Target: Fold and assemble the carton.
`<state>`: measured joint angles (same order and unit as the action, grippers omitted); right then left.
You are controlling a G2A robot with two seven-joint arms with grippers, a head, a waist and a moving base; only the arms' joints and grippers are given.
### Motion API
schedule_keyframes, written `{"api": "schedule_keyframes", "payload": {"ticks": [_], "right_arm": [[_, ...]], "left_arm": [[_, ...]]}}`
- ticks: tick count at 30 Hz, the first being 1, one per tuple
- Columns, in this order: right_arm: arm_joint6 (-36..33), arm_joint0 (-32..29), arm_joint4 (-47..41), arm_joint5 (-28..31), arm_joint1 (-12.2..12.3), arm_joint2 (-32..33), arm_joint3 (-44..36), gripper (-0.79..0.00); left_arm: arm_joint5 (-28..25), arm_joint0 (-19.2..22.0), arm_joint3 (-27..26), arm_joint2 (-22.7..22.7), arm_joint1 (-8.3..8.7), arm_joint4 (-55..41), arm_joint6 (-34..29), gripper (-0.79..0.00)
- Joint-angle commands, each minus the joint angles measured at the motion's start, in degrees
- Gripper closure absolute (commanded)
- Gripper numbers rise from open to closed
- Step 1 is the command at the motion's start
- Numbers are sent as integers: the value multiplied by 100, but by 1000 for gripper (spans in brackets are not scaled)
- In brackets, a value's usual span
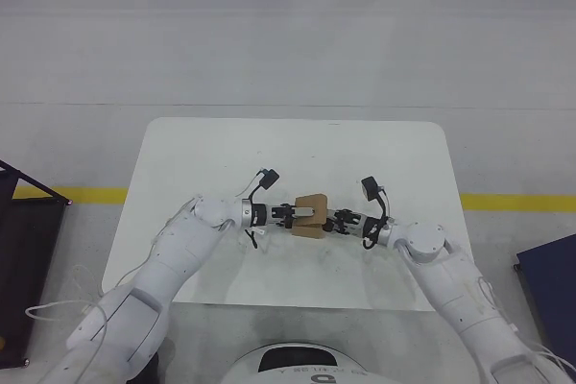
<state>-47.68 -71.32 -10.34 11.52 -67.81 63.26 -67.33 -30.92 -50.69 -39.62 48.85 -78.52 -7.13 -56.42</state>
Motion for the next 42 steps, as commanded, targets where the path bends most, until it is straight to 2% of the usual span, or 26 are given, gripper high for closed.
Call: {"api": "schedule_keyframes", "payload": {"ticks": [1,7,14,21,42], "right_arm": [[23,4,-11,8,0,6,18,-403],[331,33,-320,-259,28,292,259,-397],[105,-283,-285,273,126,562,-155,-397],[-1,-434,-66,247,152,489,-550,-406],[-32,-211,-51,99,102,182,-310,-391]], "left_arm": [[-4,-2,0,5,1,-10,2,-785],[-19,-6,-12,17,11,-15,-12,-785],[6,-18,-30,10,15,1,-10,-785],[40,-8,-67,-15,7,23,5,-785],[33,13,-49,11,24,7,-17,-785]]}}
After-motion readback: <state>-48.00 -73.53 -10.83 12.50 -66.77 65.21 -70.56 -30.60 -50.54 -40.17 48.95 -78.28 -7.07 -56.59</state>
